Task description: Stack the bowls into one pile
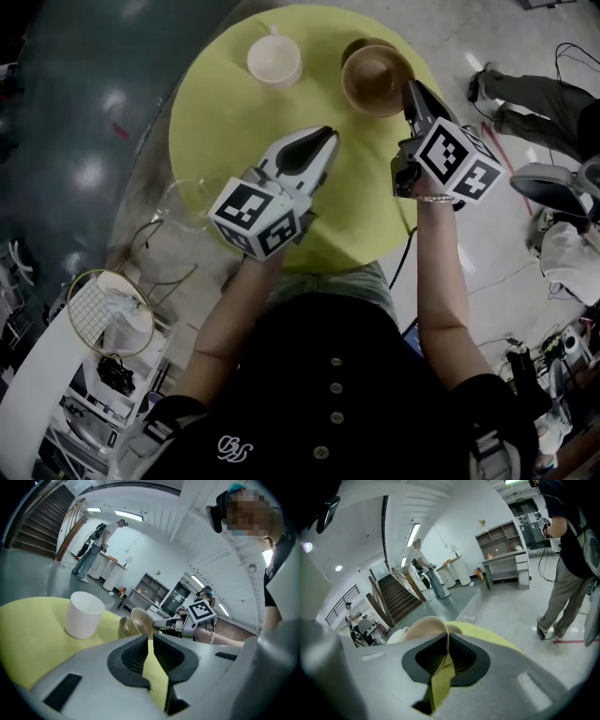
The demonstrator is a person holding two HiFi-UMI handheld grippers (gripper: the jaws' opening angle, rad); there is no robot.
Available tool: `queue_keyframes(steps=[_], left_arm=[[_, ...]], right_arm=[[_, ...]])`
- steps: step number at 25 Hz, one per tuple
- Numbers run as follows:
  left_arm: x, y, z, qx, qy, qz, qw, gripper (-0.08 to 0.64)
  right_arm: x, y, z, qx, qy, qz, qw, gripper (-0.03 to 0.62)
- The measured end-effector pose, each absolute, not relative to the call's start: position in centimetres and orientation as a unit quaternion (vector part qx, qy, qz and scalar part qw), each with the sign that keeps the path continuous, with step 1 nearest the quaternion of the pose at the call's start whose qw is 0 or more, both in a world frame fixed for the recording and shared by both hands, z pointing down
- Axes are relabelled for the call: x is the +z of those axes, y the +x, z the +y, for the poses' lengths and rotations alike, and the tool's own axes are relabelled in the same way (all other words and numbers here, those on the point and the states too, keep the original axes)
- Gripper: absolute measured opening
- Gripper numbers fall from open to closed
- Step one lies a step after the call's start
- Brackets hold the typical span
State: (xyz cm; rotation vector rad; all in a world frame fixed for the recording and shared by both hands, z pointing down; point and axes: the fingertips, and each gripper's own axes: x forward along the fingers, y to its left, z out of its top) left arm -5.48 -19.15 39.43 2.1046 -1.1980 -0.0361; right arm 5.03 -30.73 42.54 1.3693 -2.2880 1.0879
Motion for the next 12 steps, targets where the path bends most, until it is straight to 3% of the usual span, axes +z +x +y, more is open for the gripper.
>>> queue_keyframes(steps=[12], left_arm=[[41.9, -5.5, -19.7, 0.000, 0.804, -0.459, 0.379, 0.040]], right_arm=[[45.1, 4.9, -33.4, 0.386, 0.486, -0.772, 0.134, 0.015]])
